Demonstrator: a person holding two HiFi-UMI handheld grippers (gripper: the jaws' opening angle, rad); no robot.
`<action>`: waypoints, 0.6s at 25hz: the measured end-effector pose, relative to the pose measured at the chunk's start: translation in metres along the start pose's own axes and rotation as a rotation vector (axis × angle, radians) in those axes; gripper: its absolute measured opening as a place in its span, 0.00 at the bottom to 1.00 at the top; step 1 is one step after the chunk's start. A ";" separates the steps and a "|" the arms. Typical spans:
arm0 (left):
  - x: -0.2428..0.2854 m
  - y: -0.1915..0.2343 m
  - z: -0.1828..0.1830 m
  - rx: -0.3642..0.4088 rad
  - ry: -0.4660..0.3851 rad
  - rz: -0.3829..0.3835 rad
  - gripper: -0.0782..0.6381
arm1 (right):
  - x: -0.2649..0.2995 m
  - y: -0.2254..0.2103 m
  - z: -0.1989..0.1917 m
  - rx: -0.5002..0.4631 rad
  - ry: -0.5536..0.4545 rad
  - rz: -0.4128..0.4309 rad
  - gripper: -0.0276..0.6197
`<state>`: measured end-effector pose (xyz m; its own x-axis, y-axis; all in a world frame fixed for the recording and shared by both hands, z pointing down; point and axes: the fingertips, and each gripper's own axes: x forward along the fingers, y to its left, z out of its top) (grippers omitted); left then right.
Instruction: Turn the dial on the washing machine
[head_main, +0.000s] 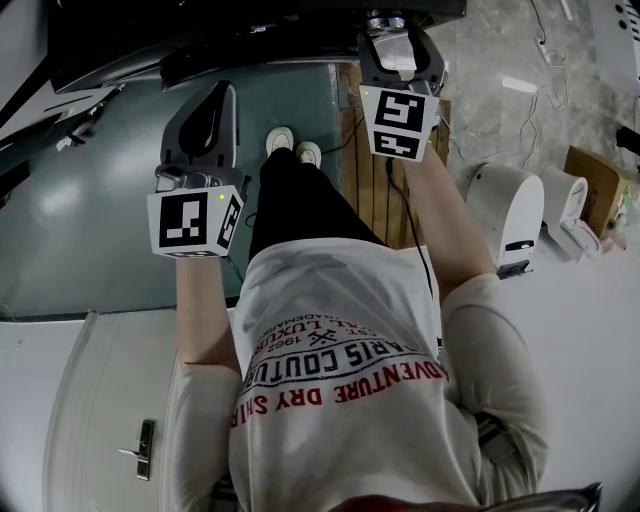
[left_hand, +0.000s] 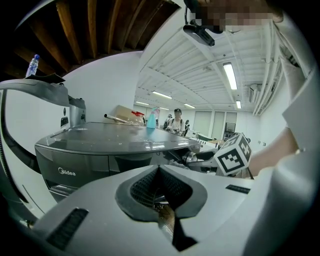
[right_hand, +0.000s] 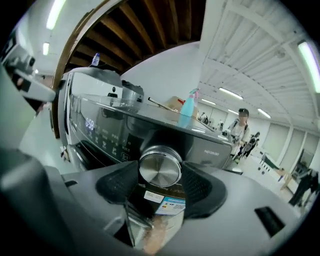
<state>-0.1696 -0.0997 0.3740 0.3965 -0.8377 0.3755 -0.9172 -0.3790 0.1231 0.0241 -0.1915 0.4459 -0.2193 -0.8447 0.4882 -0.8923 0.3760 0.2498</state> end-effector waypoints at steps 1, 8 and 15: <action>0.000 0.001 -0.001 0.000 0.003 0.000 0.13 | 0.000 -0.001 -0.001 0.054 0.006 0.013 0.48; 0.004 -0.002 -0.003 -0.002 0.010 -0.005 0.13 | 0.002 -0.007 -0.005 0.270 0.027 0.081 0.48; 0.003 -0.006 -0.002 0.010 0.014 -0.005 0.13 | -0.003 -0.003 0.005 0.086 -0.039 0.017 0.52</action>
<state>-0.1627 -0.0994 0.3765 0.4006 -0.8303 0.3876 -0.9147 -0.3872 0.1158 0.0254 -0.1919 0.4397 -0.2484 -0.8533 0.4584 -0.9184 0.3579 0.1685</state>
